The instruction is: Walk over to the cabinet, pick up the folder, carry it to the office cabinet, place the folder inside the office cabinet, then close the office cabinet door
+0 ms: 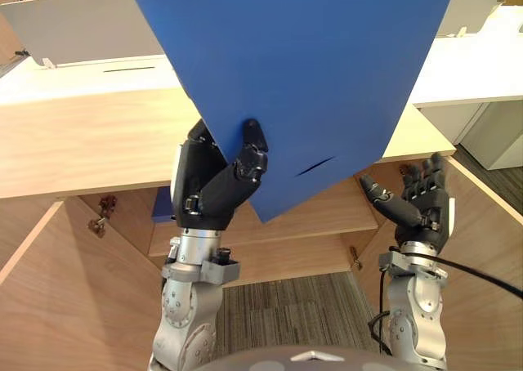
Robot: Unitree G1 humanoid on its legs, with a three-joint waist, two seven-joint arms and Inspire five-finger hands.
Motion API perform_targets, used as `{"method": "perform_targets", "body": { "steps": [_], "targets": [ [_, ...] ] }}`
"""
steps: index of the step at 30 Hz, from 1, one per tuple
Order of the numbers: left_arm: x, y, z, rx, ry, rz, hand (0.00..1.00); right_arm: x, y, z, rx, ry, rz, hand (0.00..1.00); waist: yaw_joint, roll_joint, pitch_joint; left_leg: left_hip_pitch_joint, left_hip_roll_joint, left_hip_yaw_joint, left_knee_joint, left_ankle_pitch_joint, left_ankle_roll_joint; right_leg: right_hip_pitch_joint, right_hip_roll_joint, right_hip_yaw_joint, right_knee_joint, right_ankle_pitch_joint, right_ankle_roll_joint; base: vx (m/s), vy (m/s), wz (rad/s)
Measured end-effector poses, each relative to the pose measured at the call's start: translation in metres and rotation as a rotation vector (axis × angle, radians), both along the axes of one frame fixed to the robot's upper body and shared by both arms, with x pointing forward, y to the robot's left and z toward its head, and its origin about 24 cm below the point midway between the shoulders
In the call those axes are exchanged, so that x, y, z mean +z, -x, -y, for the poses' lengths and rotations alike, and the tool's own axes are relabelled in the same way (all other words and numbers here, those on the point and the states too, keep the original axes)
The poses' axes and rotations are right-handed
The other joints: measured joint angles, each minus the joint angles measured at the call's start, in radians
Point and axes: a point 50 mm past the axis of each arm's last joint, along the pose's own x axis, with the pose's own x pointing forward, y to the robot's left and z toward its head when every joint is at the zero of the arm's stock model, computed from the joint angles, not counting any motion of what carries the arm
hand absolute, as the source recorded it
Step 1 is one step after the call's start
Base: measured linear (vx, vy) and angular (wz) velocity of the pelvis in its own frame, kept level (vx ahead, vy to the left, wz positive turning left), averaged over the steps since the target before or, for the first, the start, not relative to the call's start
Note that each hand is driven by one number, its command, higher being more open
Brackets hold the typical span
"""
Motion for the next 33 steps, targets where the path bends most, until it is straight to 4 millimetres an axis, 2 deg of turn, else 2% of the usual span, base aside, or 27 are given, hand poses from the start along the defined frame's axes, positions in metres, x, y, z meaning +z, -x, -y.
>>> {"method": "perform_targets", "body": {
  "steps": [9,15,24,28,33],
  "targets": [
    [-0.011,-0.005,-0.008,-0.001,0.032,-0.023,0.00,0.025,-0.006,0.003,0.088,0.123,0.096,1.00,0.001,0.000,0.000,0.003,-0.001,0.002,0.000,0.000,0.000,-0.001,0.000,0.004,0.005,0.000,0.000,-0.01,-0.004,0.00],
    [-0.017,-0.007,-0.011,0.005,0.016,-0.022,0.00,0.037,-0.012,0.008,0.171,0.280,0.108,1.00,0.001,0.001,-0.001,0.003,-0.001,0.005,0.000,0.000,0.000,-0.003,0.001,0.007,0.007,0.001,0.001,0.00,0.000,0.00],
    [-0.019,-0.010,-0.022,0.044,-0.098,-0.008,0.00,0.031,-0.018,0.015,0.248,0.404,0.028,1.00,0.001,0.002,-0.001,0.002,-0.001,0.007,0.000,0.000,0.001,-0.003,0.001,0.009,0.007,0.003,0.005,0.00,0.000,0.00],
    [-0.015,-0.012,-0.029,0.092,-0.197,0.020,0.00,0.022,-0.021,0.015,0.276,0.446,-0.026,1.00,0.002,0.002,-0.002,0.001,-0.002,0.006,0.000,0.001,0.001,-0.003,-0.001,0.009,0.007,0.003,0.005,0.00,0.000,0.00],
    [-0.019,-0.017,-0.039,0.183,-0.328,0.007,0.00,0.020,-0.022,0.013,0.297,0.486,-0.041,1.00,0.000,0.008,-0.004,0.000,-0.002,0.005,0.000,0.001,0.002,-0.002,-0.001,0.007,0.006,0.003,0.006,0.00,0.000,0.00]
  ]
}}
